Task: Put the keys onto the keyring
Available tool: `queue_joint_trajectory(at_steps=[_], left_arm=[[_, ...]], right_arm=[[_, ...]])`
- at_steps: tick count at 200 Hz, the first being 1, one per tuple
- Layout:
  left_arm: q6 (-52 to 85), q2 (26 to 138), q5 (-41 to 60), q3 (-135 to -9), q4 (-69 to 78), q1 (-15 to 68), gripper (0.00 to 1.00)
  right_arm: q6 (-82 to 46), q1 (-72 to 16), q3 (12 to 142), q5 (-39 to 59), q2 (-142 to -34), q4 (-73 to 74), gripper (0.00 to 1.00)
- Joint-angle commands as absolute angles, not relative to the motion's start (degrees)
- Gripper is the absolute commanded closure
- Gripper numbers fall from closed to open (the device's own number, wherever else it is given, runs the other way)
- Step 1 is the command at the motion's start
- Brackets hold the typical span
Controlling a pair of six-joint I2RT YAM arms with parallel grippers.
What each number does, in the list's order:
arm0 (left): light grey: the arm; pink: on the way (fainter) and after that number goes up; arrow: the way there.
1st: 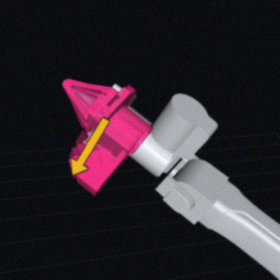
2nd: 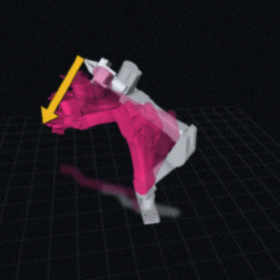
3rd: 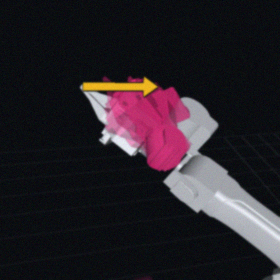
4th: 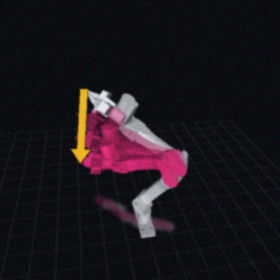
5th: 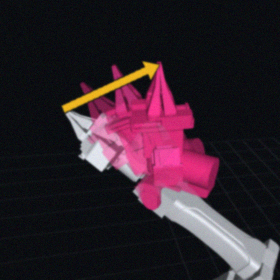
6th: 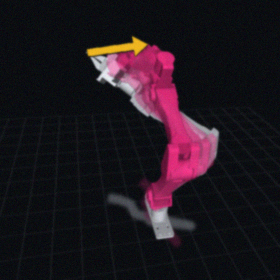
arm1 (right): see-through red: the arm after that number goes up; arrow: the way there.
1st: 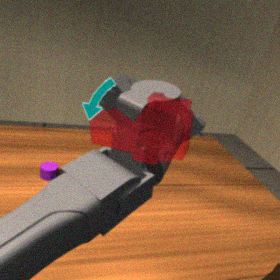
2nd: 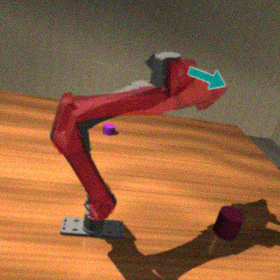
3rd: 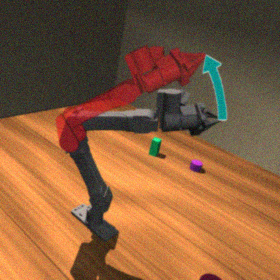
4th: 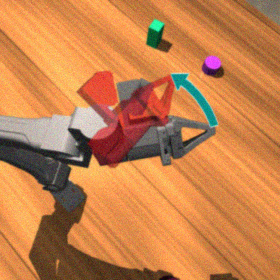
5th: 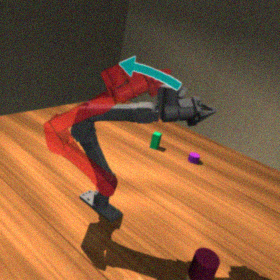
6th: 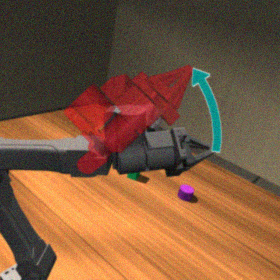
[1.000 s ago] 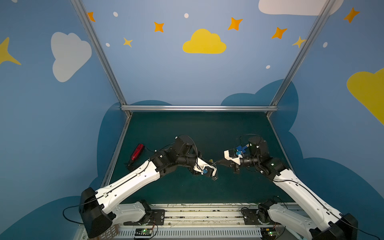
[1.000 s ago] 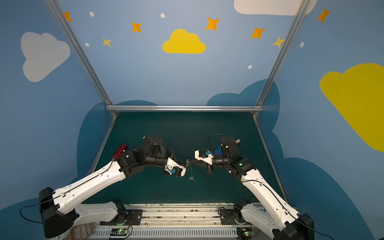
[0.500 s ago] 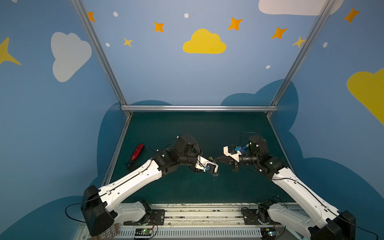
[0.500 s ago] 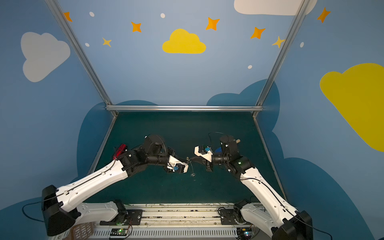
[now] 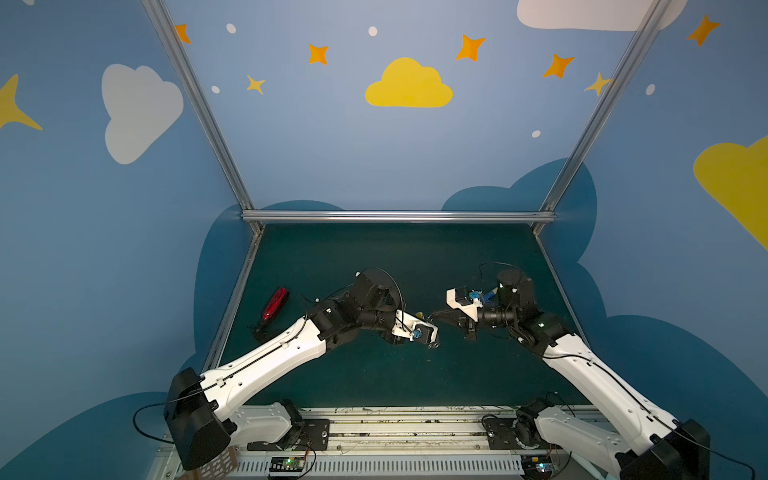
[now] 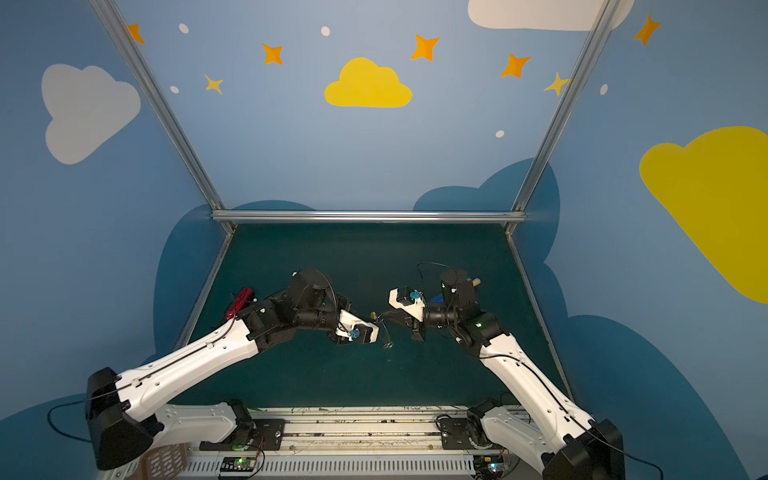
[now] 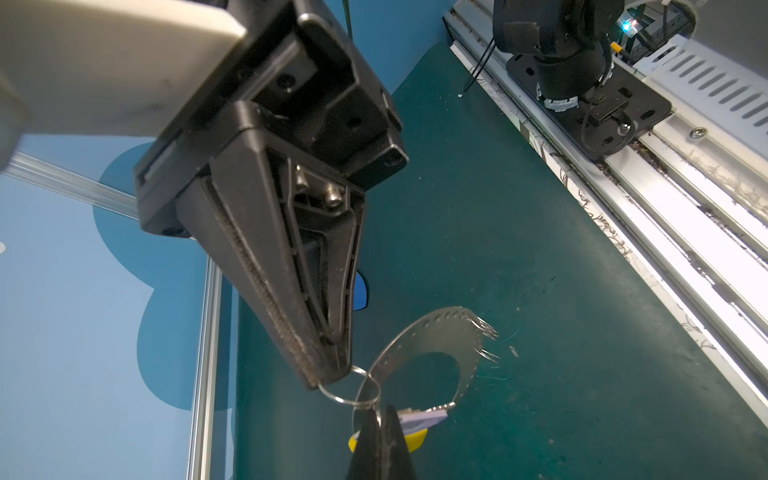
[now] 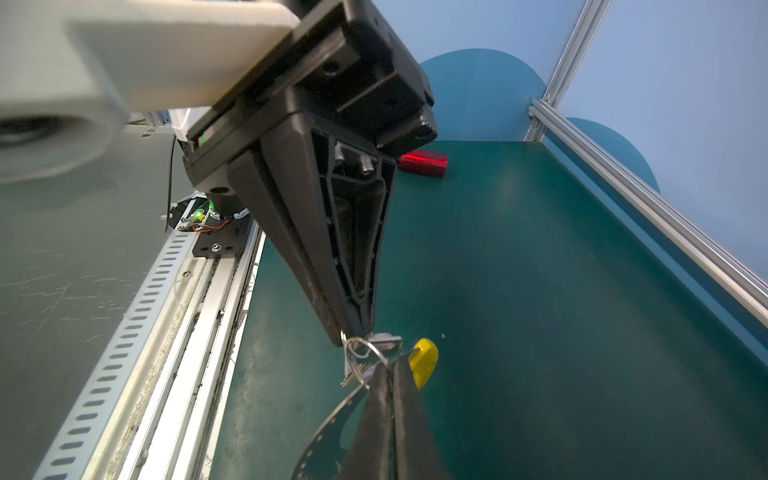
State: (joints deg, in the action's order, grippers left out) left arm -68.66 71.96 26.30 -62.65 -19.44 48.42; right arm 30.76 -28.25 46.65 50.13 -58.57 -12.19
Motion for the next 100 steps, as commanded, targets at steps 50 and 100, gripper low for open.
queue_joint_trajectory(at_steps=[50, 100], left_arm=[[-63.11, 69.98, 29.43, -62.68, -20.51, 48.30, 0.97], [-59.99, 69.89, 29.79, -63.02, -22.98, 47.40, 0.97]], right_arm=[[33.51, -27.61, 45.22, 47.67, -55.97, -9.62, 1.00], [34.93, -27.69, 45.58, 43.26, -55.75, -11.64, 1.00]])
